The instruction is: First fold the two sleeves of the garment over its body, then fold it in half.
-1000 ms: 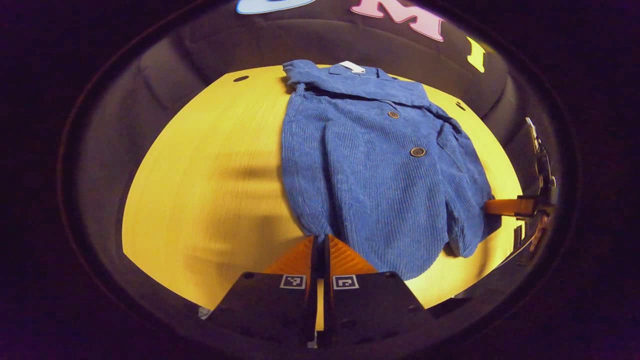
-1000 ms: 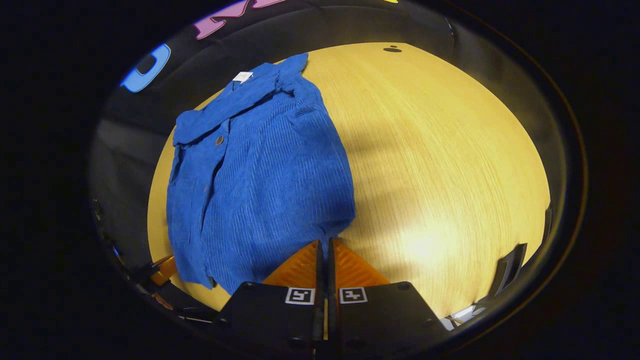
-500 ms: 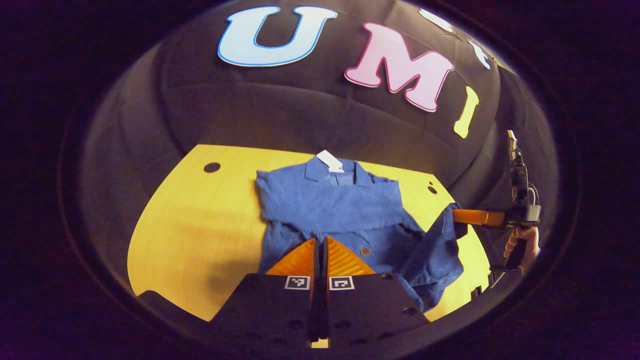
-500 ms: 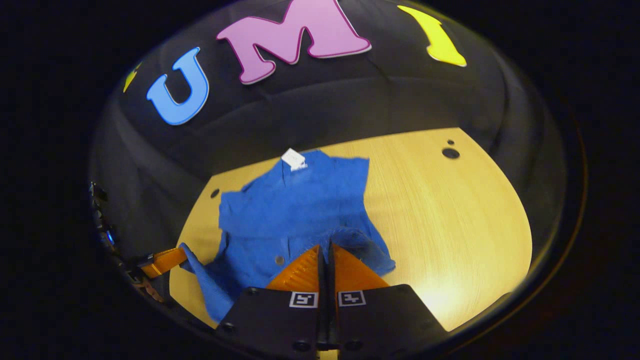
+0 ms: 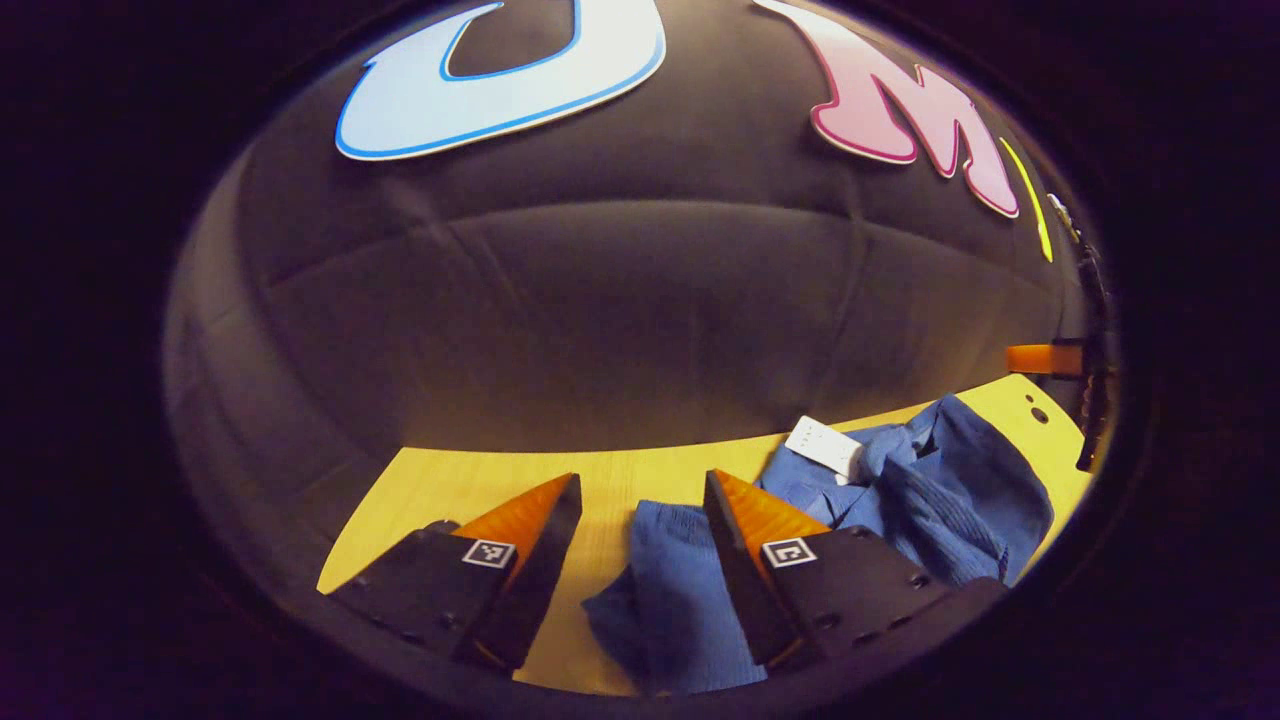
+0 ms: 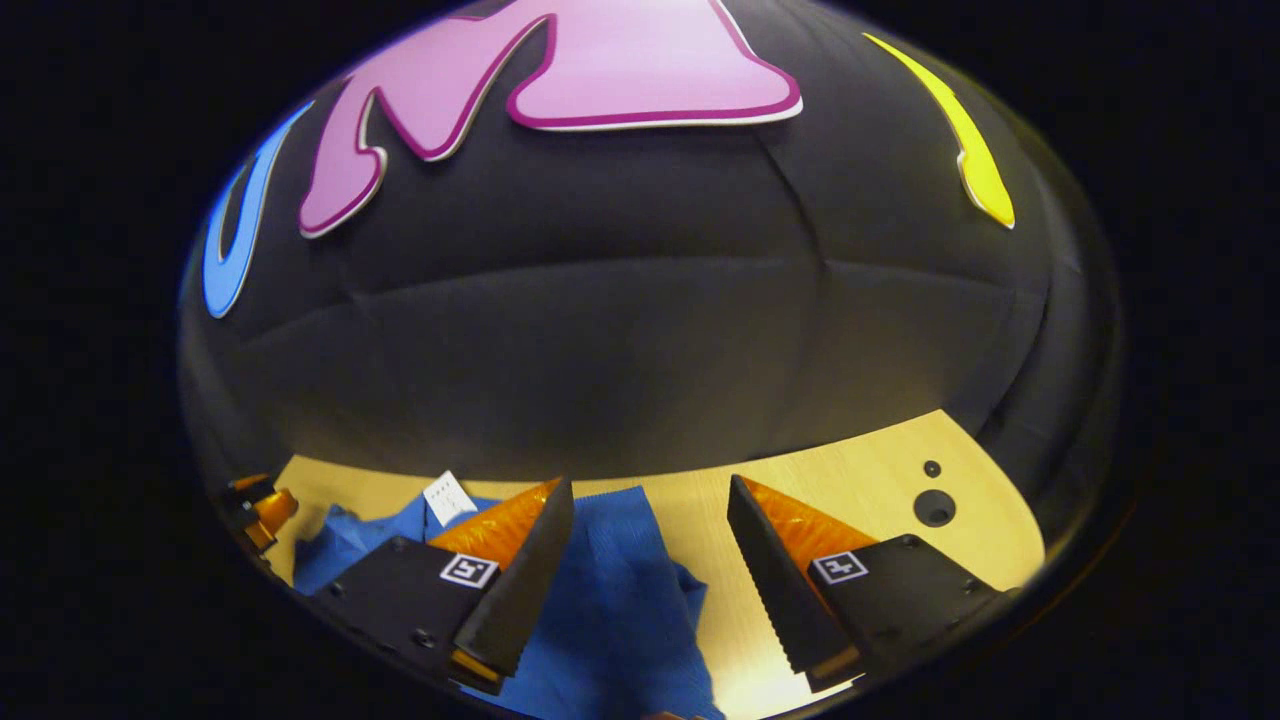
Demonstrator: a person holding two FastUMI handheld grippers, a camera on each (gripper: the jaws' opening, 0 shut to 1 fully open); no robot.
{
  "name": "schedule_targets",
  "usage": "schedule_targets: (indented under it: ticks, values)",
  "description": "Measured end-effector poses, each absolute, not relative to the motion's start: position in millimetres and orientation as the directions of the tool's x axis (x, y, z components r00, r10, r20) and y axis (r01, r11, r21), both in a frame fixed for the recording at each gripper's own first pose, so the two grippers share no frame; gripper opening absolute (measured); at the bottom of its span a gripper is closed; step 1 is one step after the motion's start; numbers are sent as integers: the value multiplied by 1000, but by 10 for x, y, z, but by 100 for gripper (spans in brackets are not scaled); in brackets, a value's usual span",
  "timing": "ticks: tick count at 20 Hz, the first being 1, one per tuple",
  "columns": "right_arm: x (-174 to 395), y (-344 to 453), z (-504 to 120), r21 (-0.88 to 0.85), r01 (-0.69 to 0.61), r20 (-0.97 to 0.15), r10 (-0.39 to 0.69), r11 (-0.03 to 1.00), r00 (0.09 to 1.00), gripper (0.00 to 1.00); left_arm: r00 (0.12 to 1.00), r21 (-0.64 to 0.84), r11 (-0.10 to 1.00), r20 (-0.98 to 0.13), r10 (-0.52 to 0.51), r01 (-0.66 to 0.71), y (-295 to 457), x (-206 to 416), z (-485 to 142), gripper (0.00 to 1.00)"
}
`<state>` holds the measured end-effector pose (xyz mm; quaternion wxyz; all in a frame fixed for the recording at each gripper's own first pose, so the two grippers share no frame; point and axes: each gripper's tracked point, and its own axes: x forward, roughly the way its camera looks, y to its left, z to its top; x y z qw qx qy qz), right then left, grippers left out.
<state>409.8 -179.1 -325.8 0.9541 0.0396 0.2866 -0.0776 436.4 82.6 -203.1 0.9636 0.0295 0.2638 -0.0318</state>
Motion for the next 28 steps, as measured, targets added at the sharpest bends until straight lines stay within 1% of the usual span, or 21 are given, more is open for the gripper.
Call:
schedule_targets:
  ticks: [1, 2, 4, 6, 8, 10, 11, 12, 13, 14, 15, 16, 17, 18, 20, 21, 22, 23, 24, 26, 28]
  values:
    - [3971, -1778, -3130, 24, 161, -522, -125, 987, 844, 89, 874, 7, 998, -484, -45, 56, 807, 4273, -1934, 80]
    - [3829, -1751, -2986, 19, 148, -486, -120, 989, 866, 98, 892, -19, 999, -449, -43, 39, 768, 4074, -1747, 80]
    - [3372, -1587, -2573, -13, 108, -404, -104, 994, 909, 98, 929, -37, 999, -368, -31, 18, 716, 3662, -1345, 81]
    - [2977, -1412, -2261, -12, 78, -345, -77, 997, 936, 97, 964, -34, 999, -264, -33, 25, 592, 3101, -862, 82]
    - [2611, -1244, -2054, -4, 54, -348, -52, 999, 936, 97, 976, -15, 999, -214, -38, 36, 511, 2698, -561, 81]
    - [2198, -1124, -1713, -1, 63, -326, -60, 998, 943, 98, 986, -29, 997, -151, -69, 66, 377, 2314, -259, 80]
    - [1713, -1071, -1149, 8, 125, -238, -119, 992, 964, 98, 981, -60, 994, -168, -97, 88, 300, 1663, 5, 78]
    - [1534, -1070, -887, 22, 157, -187, -150, 987, 971, 97, 981, -53, 996, -172, -84, 76, 351, 1430, 108, 78]
    - [1355, -1070, -671, 30, 182, -139, -176, 983, 974, 86, 980, -50, 996, -182, -78, 70, 377, 1162, 205, 78]
    - [878, -948, -285, 74, 209, -98, -201, 975, 975, 85, 979, -50, 996, -189, -78, 69, 398, 632, 350, 80]
    - [664, -842, -115, 99, 198, -78, -191, 975, 979, 84, 980, -46, 996, -184, -79, 72, 406, 436, 390, 80]
    - [430, -743, 37, 87, 190, -60, -185, 978, 981, 95, 978, -28, 996, -190, -89, 85, 371, 148, 378, 80]
    - [280, -658, 100, 65, 175, -42, -172, 982, 984, 95, 975, -5, 994, -197, -105, 106, 322, -68, 330, 80]
    - [10, -467, 177, 46, 135, -40, -133, 990, 990, 95, 969, -8, 990, -201, -141, 142, 196, -341, 264, 80]
    - [-307, -350, 163, 41, 112, -59, -110, 993, 992, 96, 960, -72, 984, -218, -173, 161, 72, -663, 220, 80]
    - [-434, -354, 137, 31, 119, -71, -117, 992, 991, 96, 965, -82, 983, -193, -176, 163, 61, -783, 278, 80]
    - [-568, -394, 85, 23, 135, -89, -133, 991, 987, 96, 974, -79, 987, -167, -154, 143, 139, -889, 342, 80]
    - [-692, -389, 45, 28, 138, -105, -135, 990, 985, 96, 976, -74, 989, -168, -141, 130, 181, -977, 366, 80]
    - [-828, -269, 54, 51, 119, -120, -113, 992, 986, 96, 976, -76, 989, -171, -137, 125, 193, -1020, 390, 80]
    - [-912, -210, 52, 42, 105, -121, -100, 994, 988, 96, 980, -71, 992, -167, -110, 99, 271, -1047, 425, 80]
    - [-924, -203, 86, 31, 98, -106, -94, 995, 990, 96, 989, -67, 996, -126, -74, 66, 406, -1116, 496, 80]
